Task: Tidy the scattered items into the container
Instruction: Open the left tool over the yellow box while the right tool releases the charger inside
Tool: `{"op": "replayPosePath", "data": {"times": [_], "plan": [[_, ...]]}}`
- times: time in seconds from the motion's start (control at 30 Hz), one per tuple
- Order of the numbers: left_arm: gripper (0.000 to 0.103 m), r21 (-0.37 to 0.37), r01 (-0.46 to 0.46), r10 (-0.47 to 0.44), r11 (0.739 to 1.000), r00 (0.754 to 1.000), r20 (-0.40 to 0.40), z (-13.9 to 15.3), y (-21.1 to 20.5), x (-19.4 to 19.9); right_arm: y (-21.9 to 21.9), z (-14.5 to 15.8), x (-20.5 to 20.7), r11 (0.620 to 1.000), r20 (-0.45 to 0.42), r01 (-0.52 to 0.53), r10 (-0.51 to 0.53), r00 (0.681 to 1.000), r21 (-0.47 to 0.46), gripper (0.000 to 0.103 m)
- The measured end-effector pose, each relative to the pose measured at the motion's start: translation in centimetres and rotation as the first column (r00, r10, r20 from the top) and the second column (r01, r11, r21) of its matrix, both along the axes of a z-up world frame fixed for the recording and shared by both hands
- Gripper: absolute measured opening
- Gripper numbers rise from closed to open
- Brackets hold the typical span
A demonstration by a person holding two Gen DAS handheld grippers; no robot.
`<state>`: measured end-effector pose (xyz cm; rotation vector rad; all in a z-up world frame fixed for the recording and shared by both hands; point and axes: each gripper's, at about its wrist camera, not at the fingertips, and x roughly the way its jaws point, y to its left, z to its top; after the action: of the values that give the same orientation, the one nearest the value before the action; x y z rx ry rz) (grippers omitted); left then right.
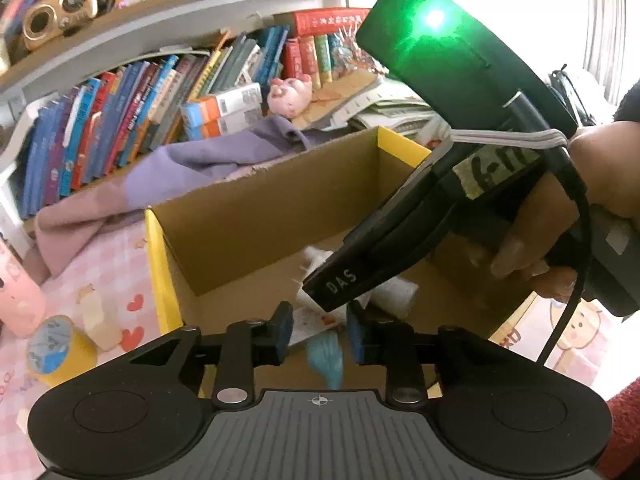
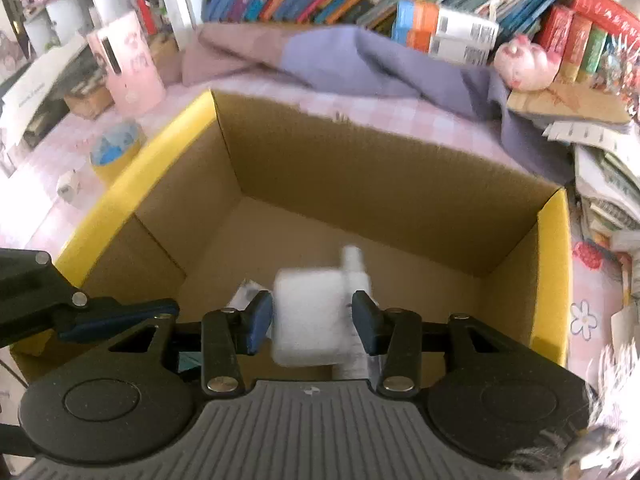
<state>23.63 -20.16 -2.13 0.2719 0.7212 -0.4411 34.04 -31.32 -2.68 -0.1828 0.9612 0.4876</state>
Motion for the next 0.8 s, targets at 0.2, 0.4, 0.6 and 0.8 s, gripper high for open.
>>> {"op": "replayPosePath", "data": {"times": [0.2,0.4,0.6,0.8], "plan": [[0.056,-0.007,0.021,-0.021,1.000,0.999,0.041,0.8,-0.2,-1.6,-0.6,1.4,-1.1,0.999,0.054,0.027,-0.028,0.998,0.021,0.047],[0.068,-0.060,-0.001,0.007,0.998,0.996,0.092,2.6,1.1,-3.4,-1.3,3.8,-3.7,0.996,0.137,0.074,-0.080,0.987,0.051,0.048],[0.076,-0.084,-0.020,0.034,0.996,0.986,0.165,4.3,3.0,-5.5,-2.1,6.2,-7.4,0.982,0.235,0.157,-0.178,0.956,0.103,0.050],[0.084,-0.149,-0.057,0.088,0.987,0.974,0.208,5.8,5.4,-7.5,-2.5,8.0,-11.6,0.963,0.324,0.237,-0.268,0.907,0.131,0.050]]}}
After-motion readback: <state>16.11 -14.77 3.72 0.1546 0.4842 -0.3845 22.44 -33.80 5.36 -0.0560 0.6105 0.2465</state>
